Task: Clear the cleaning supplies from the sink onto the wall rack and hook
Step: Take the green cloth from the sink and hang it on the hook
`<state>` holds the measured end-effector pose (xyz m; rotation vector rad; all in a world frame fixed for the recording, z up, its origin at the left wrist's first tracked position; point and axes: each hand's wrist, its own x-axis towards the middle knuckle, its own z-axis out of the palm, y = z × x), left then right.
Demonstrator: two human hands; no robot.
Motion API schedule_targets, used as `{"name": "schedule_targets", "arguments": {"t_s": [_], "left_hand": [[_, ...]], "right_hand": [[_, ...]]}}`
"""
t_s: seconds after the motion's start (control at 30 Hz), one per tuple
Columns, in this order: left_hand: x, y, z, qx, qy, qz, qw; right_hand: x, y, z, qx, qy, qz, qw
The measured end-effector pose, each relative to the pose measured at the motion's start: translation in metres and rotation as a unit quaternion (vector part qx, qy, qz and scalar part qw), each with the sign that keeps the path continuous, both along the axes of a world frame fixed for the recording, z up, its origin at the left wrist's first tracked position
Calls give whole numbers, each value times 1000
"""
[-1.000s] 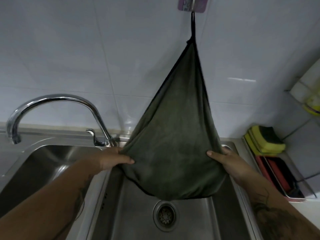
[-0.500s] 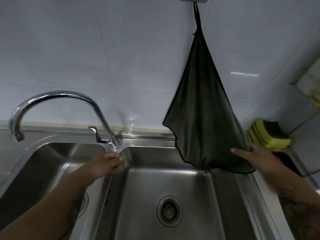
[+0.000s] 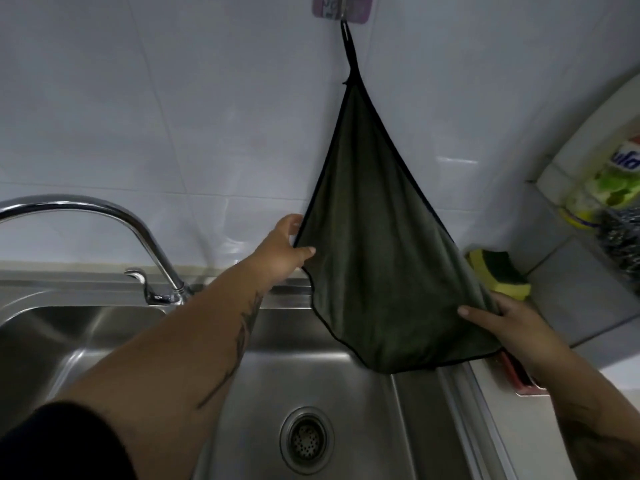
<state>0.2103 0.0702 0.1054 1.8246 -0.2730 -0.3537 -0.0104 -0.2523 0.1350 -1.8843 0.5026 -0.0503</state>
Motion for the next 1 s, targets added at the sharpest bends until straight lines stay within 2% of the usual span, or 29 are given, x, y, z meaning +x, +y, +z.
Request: {"name": "schedule_targets", "arguments": {"t_s": [0.13,0.27,0.43,0.53,0.67,0.8,1.0], "left_hand": [[6,-14,-6,31,23,37,999],[6,0,-7,79,-26,65,994],[-1,57,-13,17,-6,168,986],[-10,84,-14,19,-24,204,978],[-19,106,-8,64,-83,227,968],[-28,117,-8,62,-69,228,969],[-38,125,-5,27,-27,237,971]], "right_hand": [[-10,-6,2,29,-10,-15,999],[-16,-7,3,25,-17,-25,999],[-13,-15,-3,-6,-18,-62,998],[-11,-8,-5,-40,-6,-65,997],[-8,1,-16,32,-9,-106,994],[-2,11,-23,88,-17,-146,985],[8,21,-34,275,-59,-226,933]]}}
